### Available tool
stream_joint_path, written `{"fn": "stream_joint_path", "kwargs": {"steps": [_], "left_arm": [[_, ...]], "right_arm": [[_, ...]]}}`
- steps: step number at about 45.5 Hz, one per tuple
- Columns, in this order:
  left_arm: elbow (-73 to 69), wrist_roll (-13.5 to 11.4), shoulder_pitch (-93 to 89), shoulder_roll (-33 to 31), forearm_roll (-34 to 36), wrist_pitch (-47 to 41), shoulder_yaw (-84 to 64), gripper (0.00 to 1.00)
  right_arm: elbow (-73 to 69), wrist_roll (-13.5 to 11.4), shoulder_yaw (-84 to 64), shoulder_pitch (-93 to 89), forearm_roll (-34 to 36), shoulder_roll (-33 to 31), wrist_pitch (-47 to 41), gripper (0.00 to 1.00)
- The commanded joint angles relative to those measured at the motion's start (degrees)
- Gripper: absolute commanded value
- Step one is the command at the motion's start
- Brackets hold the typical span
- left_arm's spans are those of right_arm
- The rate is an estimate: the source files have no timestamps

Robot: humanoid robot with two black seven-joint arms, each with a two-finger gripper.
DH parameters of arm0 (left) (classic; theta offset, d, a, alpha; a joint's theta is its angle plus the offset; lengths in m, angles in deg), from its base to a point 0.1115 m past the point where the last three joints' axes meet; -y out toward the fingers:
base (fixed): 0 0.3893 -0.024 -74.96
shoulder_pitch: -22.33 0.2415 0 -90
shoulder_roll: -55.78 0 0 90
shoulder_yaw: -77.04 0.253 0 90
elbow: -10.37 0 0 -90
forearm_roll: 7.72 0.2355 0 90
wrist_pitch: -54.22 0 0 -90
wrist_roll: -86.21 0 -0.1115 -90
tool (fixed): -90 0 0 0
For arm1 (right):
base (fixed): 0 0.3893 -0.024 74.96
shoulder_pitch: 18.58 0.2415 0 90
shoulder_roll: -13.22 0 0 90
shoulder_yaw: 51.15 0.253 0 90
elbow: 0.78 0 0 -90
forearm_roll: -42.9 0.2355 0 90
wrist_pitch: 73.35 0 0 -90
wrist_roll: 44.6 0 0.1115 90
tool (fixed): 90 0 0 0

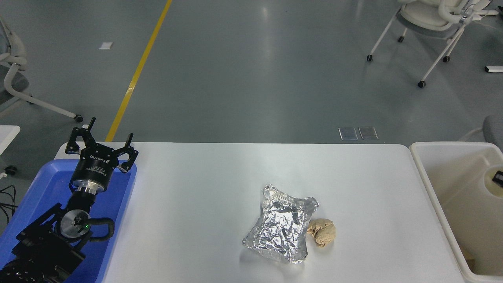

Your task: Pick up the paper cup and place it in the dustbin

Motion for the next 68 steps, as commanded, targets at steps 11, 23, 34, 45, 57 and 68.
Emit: {"fn": "stream_joint_path", "kwargs": {"steps": [11, 23, 34, 45, 57, 68], "left_arm": [[0.0, 0.0, 0.0, 0.0, 0.01, 0.0, 0.0, 1.0], [0.0, 0.0, 0.0, 0.0, 0.01, 0.0, 0.0, 1.0], [0.0, 0.0, 0.0, 0.0, 0.01, 0.0, 0.0, 1.0], [0.0, 0.0, 0.0, 0.0, 0.01, 0.0, 0.0, 1.0], [0.0, 0.0, 0.0, 0.0, 0.01, 0.0, 0.0, 1.0], [0.0, 0.0, 0.0, 0.0, 0.1, 0.0, 0.0, 1.0]], "right_arm": [[14.83, -0.53, 14.51, -13.32, 0.25, 5.7, 5.52, 0.0], [14.83, -3.52, 14.51, -13.85, 0.16, 5.7, 5.61, 0.0], [14.83, -5.64, 13.9, -14.29, 0.16, 5.78, 5.61, 0.0], [14.74, -5.55, 13.81, -14.38, 0.25, 5.78, 8.15, 0.52], [13.95, -5.55, 14.42, -14.11, 0.25, 5.7, 9.74, 0.8], [10.27, -5.64, 15.3, -11.57, 0.25, 5.17, 10.09, 0.8]]}}
